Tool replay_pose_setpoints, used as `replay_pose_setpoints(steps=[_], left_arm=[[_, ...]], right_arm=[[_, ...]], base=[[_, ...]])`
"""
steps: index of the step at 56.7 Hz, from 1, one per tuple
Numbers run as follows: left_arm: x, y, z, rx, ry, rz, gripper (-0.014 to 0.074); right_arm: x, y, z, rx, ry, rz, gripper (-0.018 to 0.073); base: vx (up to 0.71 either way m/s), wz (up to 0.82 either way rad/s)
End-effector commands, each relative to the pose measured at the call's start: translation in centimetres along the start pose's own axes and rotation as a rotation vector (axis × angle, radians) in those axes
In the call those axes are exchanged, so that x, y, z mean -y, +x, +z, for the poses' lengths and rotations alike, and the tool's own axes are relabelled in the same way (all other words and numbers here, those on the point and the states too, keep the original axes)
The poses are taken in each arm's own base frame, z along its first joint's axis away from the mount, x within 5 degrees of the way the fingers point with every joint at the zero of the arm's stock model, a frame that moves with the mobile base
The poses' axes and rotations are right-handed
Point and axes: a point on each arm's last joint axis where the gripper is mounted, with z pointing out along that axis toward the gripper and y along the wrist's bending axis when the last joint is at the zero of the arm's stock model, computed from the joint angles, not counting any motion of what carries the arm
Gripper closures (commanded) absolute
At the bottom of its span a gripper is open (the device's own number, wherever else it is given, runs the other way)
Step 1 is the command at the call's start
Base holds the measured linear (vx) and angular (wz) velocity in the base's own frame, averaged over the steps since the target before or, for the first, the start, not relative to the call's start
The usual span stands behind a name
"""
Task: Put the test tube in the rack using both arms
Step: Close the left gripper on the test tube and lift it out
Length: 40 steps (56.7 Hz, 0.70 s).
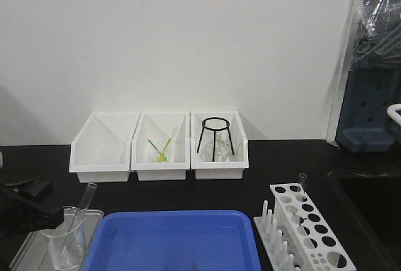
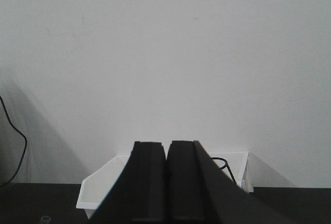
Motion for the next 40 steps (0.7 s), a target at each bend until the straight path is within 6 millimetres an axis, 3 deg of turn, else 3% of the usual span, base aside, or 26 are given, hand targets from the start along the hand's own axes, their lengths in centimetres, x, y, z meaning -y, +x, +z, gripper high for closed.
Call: replay_pose_setpoints(steps=[1, 7, 14, 29, 40], left_arm=[[0.8, -1.9, -0.1, 0.12, 0.059, 0.046, 0.0289], [1.1, -1.8, 0.5, 0.144, 0.097, 0.085, 0.0104], [1.2, -1.5, 1.5, 0.137, 0.11, 0.083, -0.0011], [0.9, -0.5, 5.2, 0.057, 0.105, 0.125, -0.0011], [0.7, -1.3, 6.9, 0.045, 0.084, 0.22, -0.0007]], right_arm=[[-0.6, -1.3, 0.2, 0.058, -0.053, -0.021, 0.0567], [-0.7, -1.2, 0.2, 0.043, -0.061, -0.045, 0.0567], [-0.7, -1.2, 0.2, 0.038, -0.064, -0.053, 0.0567], [-0.7, -1.2, 0.2, 0.038, -0.064, -0.053, 0.0567], [-0.7, -1.1, 0.2, 0.038, -0.065, -0.052, 0.0567]], base=[[0.0, 0.0], [0.0, 0.0], [0.0, 0.0], [0.0, 0.0], [0.0, 0.0]])
